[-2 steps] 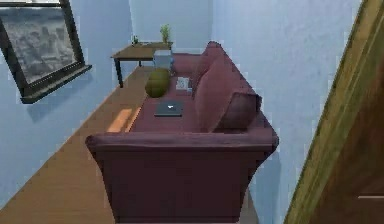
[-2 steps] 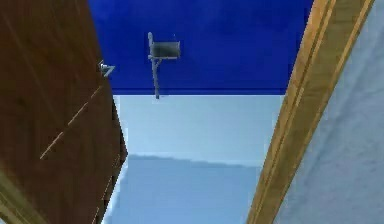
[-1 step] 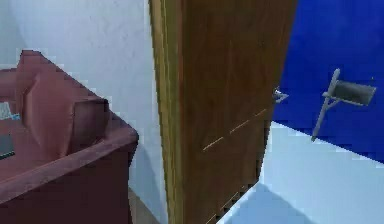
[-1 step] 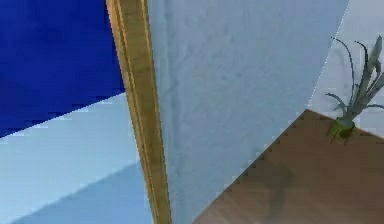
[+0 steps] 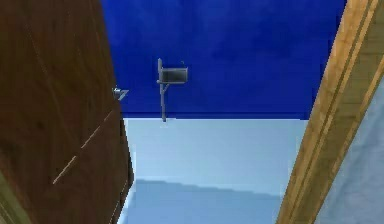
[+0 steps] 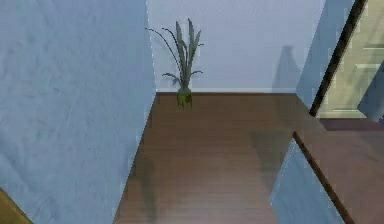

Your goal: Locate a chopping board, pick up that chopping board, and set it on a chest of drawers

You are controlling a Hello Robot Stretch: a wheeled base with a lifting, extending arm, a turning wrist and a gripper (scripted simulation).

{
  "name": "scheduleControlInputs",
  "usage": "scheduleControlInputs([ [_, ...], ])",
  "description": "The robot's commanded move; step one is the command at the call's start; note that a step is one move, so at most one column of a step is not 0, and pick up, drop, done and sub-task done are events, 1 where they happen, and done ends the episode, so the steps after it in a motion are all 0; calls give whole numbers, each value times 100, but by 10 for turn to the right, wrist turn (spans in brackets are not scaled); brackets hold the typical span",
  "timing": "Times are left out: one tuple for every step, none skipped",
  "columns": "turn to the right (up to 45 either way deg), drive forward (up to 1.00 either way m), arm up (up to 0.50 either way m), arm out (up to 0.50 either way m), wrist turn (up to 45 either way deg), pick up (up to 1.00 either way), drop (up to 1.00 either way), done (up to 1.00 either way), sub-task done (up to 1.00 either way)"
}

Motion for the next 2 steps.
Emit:
scheduleControlInputs([
  [0,25,0,0,0,0,0,0,0],
  [-30,0,0,0,0,0,0,0,0],
])
